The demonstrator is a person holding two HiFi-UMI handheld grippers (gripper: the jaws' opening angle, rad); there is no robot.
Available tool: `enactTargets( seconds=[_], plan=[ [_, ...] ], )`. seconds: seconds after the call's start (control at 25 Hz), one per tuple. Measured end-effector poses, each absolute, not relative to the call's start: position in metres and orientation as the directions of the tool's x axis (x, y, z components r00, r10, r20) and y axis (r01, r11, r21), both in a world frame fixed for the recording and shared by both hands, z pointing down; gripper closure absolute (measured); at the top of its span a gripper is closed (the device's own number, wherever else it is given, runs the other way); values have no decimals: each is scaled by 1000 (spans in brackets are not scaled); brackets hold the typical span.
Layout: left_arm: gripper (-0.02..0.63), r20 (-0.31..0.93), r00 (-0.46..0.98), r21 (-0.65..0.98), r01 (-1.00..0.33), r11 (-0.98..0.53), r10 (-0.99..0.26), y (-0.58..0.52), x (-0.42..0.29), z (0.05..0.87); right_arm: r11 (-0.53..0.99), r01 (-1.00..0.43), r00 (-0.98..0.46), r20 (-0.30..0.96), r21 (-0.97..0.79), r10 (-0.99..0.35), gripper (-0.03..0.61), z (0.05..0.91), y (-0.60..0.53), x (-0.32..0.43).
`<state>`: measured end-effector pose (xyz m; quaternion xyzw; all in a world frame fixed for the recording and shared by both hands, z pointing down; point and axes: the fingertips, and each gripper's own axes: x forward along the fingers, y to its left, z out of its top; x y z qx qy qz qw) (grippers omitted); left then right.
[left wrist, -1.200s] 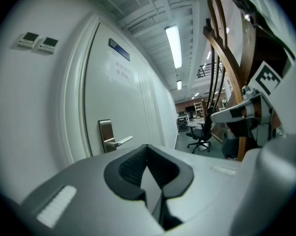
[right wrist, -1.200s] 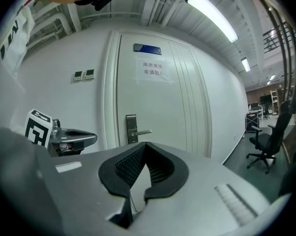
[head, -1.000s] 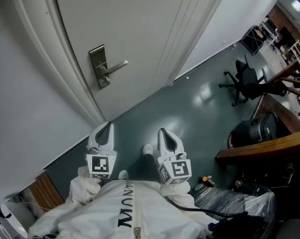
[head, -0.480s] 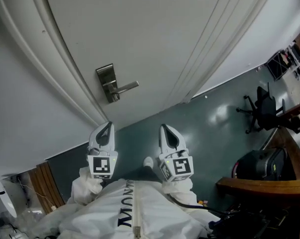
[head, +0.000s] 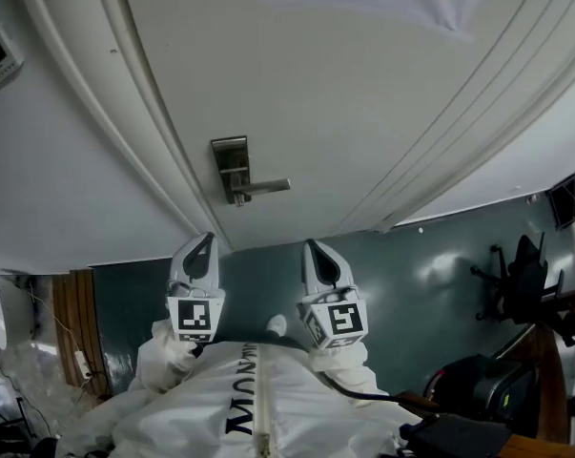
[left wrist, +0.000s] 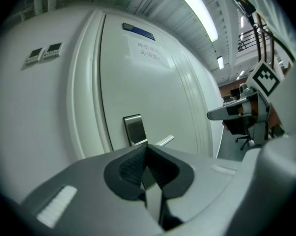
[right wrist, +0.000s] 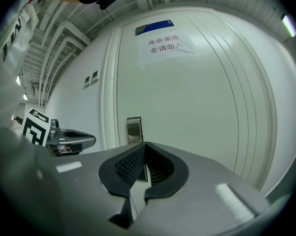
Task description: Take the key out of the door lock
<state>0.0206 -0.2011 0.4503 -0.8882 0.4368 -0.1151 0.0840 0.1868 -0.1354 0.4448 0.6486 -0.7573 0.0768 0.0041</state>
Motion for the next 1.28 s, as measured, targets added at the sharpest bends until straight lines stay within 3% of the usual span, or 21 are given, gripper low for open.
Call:
enactTargets(
  seconds=[0.56,1.28],
  plan=[
    [614,160,438,-252,-848,-466,-885,-214,-8,460,330,-936,-343,107,-125,-933,578,456,-184,162],
    [614,143,489,-236,-827,-510,-860,-275,-42,453,236,-969,-243,118,-74,-963,578,444,-240,141]
  ],
)
